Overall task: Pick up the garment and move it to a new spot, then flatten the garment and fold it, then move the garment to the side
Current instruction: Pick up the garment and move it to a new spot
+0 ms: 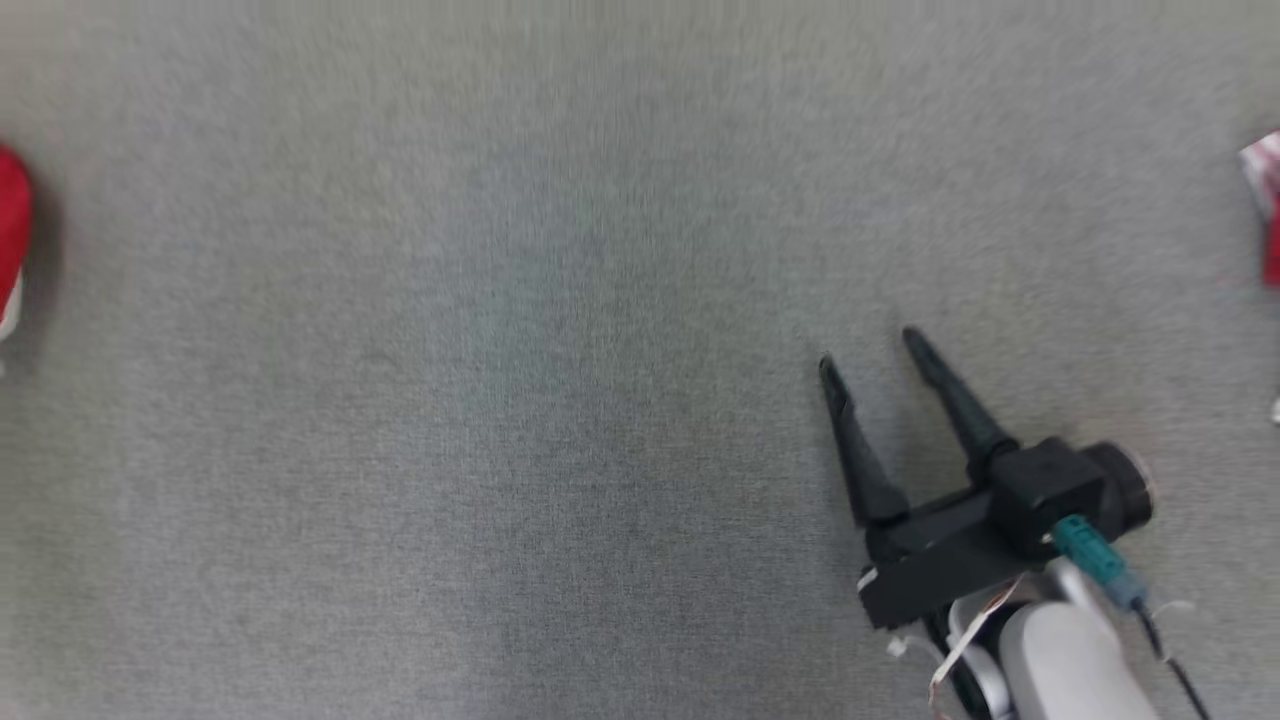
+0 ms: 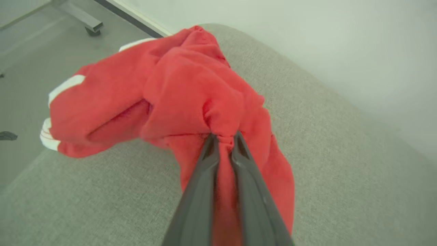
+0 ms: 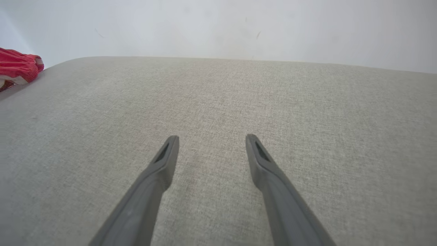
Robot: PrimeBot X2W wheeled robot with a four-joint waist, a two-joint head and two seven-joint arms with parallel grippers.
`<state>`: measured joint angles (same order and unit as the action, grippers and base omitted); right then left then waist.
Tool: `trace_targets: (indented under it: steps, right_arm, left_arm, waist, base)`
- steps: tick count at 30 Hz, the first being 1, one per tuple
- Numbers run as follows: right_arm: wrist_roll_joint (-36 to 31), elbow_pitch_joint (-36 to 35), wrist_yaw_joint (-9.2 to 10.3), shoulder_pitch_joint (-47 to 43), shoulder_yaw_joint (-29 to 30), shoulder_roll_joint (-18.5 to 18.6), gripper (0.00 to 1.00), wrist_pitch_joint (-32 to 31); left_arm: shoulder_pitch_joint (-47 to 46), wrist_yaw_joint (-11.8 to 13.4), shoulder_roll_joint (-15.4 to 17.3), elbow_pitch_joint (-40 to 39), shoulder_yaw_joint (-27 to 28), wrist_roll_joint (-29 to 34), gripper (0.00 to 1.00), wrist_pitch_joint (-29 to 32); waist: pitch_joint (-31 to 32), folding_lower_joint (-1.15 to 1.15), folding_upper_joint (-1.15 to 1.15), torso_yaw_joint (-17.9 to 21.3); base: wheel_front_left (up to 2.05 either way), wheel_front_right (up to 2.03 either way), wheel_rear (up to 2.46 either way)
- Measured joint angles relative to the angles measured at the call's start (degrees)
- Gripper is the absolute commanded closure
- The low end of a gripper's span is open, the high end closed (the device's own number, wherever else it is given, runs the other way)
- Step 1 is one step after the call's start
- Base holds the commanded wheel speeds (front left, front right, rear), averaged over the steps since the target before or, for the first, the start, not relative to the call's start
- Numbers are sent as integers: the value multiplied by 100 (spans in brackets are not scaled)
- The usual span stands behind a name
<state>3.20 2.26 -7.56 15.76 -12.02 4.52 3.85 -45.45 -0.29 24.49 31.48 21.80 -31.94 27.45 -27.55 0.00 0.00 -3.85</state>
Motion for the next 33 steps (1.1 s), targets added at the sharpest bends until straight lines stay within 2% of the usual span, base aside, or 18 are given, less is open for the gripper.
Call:
trace_targets:
  steps: [5, 8, 16, 21, 22, 25, 28, 33]
  right_arm:
    - [144, 416, 0, -91, -76, -83, 0, 171]
    - [269, 722, 0, -211, -110, -125, 0, 282]
    - [448, 1056, 0, -442, -85, -155, 0, 417]
    - [550, 1103, 0, -550, -110, -157, 0, 422]
    - [550, 1103, 0, -550, -110, -157, 0, 422]
    - [590, 1084, 0, -573, -103, -159, 0, 416]
    - [590, 1028, 0, -609, -80, -159, 0, 394]
    - [594, 966, 0, -612, -114, -158, 0, 367]
  left_arm:
    - [-157, -281, 91, -433, -330, 18, 100, 256]
    - [-356, -433, 26, -847, -762, 44, 100, 568]
    - [-287, -482, -844, -1961, -1607, -87, 100, 1191]
    - [66, -486, -1541, -2471, -2016, -376, 100, 1272]
    - [66, -486, -1541, -2471, -2016, -376, 100, 1272]
    - [389, -502, -1833, -2651, -2267, -414, 100, 1223]
    - [715, -475, -2065, -2742, -2434, -813, 100, 1034]
    - [1225, -400, -2148, -2519, -2846, -955, 100, 571]
  waist:
    - [543, 0, 0, 74]
    - [996, -1, 0, 160]
    - [1837, -1, -1, 436]
    - [2150, -1, -1, 786]
    - [2150, -1, -1, 786]
    - [2258, -2, -1, 1036]
    - [2322, -1, -1, 1284]
    - [2319, -1, -1, 1647]
  base:
    - [0, 0, 0]
    - [0, 0, 0]
    - [0, 0, 0]
    - [0, 0, 0]
    - [0, 0, 0]
    - [0, 0, 0]
    - [0, 0, 0]
    - [0, 0, 0]
